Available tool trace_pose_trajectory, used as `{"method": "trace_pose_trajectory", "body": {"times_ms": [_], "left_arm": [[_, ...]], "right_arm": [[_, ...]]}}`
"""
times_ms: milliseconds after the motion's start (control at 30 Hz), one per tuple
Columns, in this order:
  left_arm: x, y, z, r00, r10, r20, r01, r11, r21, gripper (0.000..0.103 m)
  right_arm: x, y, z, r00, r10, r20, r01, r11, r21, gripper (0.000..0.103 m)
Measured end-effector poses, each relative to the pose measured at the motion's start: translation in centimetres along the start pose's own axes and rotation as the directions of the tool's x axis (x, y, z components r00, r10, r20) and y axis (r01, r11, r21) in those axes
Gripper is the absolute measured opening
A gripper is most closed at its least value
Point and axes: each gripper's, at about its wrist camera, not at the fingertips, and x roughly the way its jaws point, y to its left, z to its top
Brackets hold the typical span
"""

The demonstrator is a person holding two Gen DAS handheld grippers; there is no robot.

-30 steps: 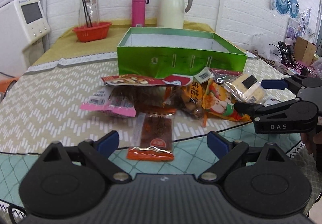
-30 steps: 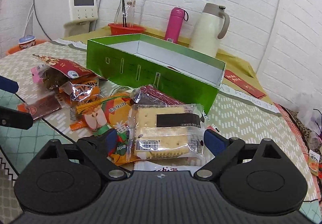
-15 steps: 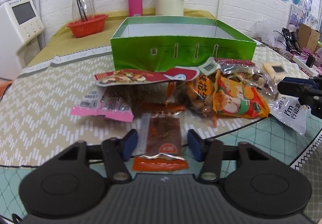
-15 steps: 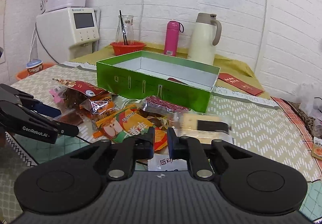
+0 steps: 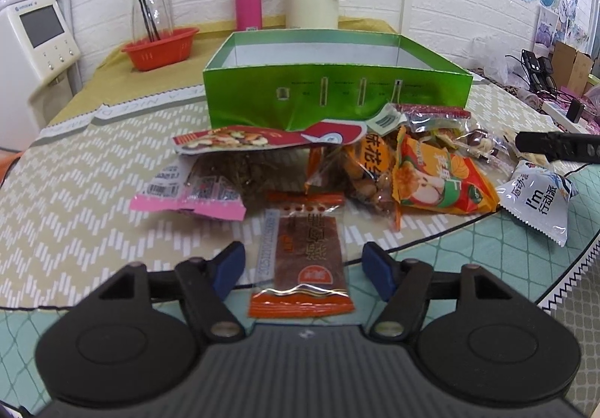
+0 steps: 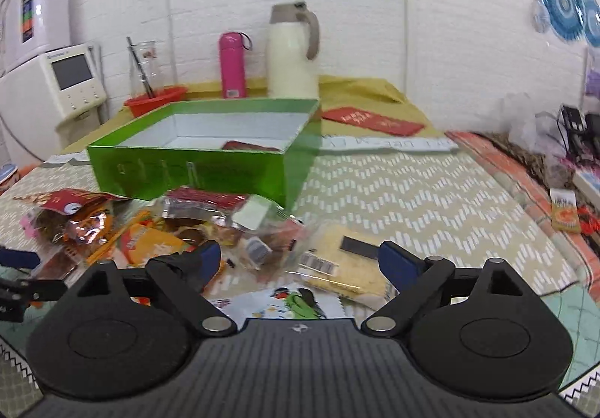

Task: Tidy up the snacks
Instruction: 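Grasp the red strip snack with the left gripper while the right lifts the crackers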

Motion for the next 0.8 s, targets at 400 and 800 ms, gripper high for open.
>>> {"method": "trace_pose_trajectory", "body": {"times_ms": [400, 800], "left_arm": [[0.0, -0.2, 0.0, 1.000, -0.021, 0.018, 0.020, 1.000, 0.011, 0.049], [-2.0, 0.2, -0.2, 0.998, -0.038, 0.050, 0.041, 0.997, -0.071, 0.035]], "right_arm": [[3.4, -1.3, 0.0, 0.994, -0.071, -0.082, 0.072, 0.997, 0.007, 0.103], [-0.7, -0.6, 0.4, 0.999, -0.005, 0.040, 0.004, 1.000, 0.018, 0.101]]}}
